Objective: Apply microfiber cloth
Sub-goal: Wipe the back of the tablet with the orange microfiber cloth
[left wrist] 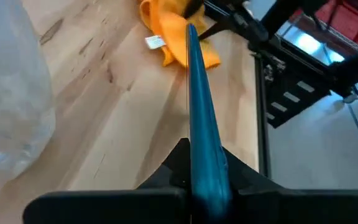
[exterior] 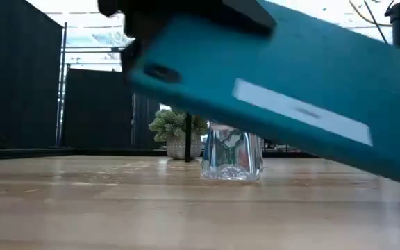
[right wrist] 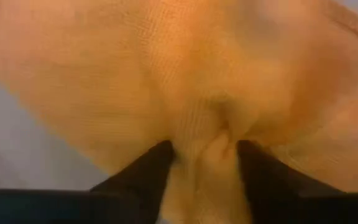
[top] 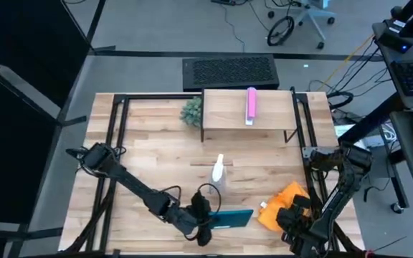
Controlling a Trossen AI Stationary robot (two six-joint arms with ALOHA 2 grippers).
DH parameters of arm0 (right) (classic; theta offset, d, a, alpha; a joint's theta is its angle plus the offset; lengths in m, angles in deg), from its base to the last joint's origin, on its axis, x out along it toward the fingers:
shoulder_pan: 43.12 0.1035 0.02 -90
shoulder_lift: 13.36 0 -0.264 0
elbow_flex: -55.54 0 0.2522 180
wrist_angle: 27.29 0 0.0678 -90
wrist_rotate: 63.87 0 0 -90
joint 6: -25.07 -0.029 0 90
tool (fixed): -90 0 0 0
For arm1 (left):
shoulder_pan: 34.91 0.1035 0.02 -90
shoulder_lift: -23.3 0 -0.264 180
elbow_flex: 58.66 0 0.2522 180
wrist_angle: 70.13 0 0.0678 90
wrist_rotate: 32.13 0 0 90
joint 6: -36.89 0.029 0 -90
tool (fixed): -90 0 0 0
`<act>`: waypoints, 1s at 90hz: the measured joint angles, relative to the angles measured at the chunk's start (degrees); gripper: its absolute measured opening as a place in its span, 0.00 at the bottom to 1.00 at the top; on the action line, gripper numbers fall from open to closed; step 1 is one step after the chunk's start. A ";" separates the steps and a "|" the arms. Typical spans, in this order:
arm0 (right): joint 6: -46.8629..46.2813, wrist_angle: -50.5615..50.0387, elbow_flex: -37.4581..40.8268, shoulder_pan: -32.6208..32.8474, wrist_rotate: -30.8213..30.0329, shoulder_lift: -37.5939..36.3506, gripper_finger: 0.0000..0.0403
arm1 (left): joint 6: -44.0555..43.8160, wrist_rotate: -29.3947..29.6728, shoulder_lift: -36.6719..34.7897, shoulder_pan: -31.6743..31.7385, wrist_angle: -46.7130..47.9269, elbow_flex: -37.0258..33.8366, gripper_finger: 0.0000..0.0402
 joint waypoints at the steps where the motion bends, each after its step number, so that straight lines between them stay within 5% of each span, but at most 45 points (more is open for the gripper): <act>1: -0.72 0.21 0.03 0.19 -0.27 -0.06 0.20 | 0.01 0.32 0.15 0.01 -0.19 0.08 0.01; 8: -4.07 1.57 0.25 1.63 -3.08 -1.14 0.05 | -0.03 2.64 0.74 0.34 -0.32 0.50 0.01; 21: -3.90 6.26 -2.68 3.87 -11.15 -1.60 0.03 | -0.05 3.49 0.88 1.14 -0.93 1.49 0.01; 40: 17.63 20.05 -8.18 2.49 -24.51 -0.96 0.01 | 0.47 4.82 0.88 1.09 -1.26 2.19 0.01; 57: 38.30 22.73 -12.95 -3.17 -40.49 -1.17 0.00 | -0.05 2.30 0.88 1.03 -2.00 2.17 0.01; 71: 51.24 25.36 -12.91 -9.85 -41.49 -1.18 0.00 | 0.22 0.99 0.88 1.04 -7.69 2.15 0.01; 90: 51.24 18.27 -13.03 -11.70 -39.65 -1.59 0.00 | 1.88 0.01 0.88 0.12 -8.70 2.07 0.01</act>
